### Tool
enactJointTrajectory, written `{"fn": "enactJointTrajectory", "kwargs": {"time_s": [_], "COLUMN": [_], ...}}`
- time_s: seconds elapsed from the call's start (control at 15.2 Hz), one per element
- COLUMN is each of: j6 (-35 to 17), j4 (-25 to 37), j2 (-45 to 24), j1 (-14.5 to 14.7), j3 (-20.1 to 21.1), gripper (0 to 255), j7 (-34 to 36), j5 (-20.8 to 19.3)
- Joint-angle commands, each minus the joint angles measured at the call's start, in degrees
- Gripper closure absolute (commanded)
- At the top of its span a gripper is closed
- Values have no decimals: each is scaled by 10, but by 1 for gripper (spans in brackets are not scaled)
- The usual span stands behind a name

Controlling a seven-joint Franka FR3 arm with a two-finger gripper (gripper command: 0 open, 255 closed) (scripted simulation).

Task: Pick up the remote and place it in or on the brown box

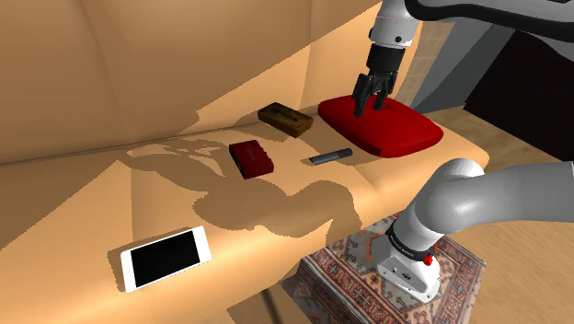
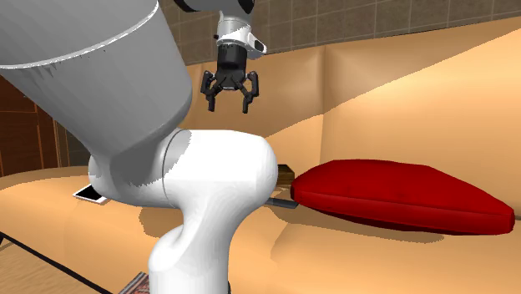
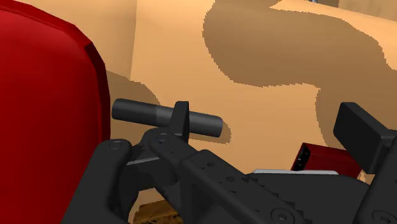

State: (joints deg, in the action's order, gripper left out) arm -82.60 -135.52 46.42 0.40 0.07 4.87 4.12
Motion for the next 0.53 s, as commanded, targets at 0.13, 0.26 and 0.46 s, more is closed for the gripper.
{"fn": "enactJointTrajectory", "kwargs": {"time_s": [0.13, 0.26, 0.46], "j6": [-26, -54, -101], "j4": [-31, -57, -89], "j2": [2, -1, -16], "j1": [14, 28, 47], "j3": [-29, -60, -106], "gripper": [0, 0, 0], "j7": [-75, -149, -259], "j5": [-23, -46, -81]}}
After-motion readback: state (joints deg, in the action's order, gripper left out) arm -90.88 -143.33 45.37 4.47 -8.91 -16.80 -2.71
